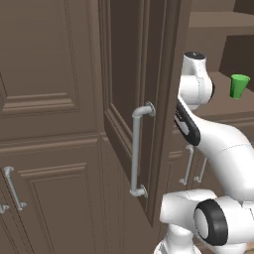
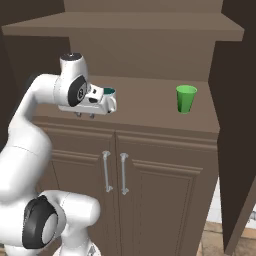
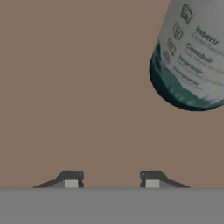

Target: There is a tray on the dining counter. Grab the cup, mug, and pitcher and place them on the tray. The pitcher may be placed next to the tray if it cannot fit the tray.

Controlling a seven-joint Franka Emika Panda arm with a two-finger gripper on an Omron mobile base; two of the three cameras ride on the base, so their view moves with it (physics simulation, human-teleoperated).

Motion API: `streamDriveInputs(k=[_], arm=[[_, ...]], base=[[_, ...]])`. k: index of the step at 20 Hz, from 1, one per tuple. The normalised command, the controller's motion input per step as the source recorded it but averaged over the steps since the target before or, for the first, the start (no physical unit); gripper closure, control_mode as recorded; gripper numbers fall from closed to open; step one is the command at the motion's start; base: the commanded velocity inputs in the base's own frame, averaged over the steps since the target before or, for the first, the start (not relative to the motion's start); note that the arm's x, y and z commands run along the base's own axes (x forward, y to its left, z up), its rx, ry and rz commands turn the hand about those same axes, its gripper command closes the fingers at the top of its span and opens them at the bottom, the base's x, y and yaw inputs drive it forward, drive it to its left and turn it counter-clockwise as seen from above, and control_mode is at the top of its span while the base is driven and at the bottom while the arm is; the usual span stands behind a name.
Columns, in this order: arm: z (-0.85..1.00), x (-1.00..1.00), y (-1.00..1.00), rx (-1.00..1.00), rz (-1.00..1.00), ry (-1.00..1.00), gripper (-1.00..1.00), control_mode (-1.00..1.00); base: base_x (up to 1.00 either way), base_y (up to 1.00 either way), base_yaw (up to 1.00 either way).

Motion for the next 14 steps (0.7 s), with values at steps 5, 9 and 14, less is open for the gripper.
streamDriveInputs(k=[5,9,14], arm=[[0.00,-0.26,0.00,0.00,-0.01,-0.08,-1.00,-1.00],[0.00,-0.36,-0.05,0.00,-0.01,-0.24,-1.00,-1.00],[0.12,-0.22,-0.13,0.00,0.00,-0.30,-1.00,-1.00]], base=[[0.00,0.00,0.00],[0.00,0.00,0.00],[0.00,0.00,0.00]])
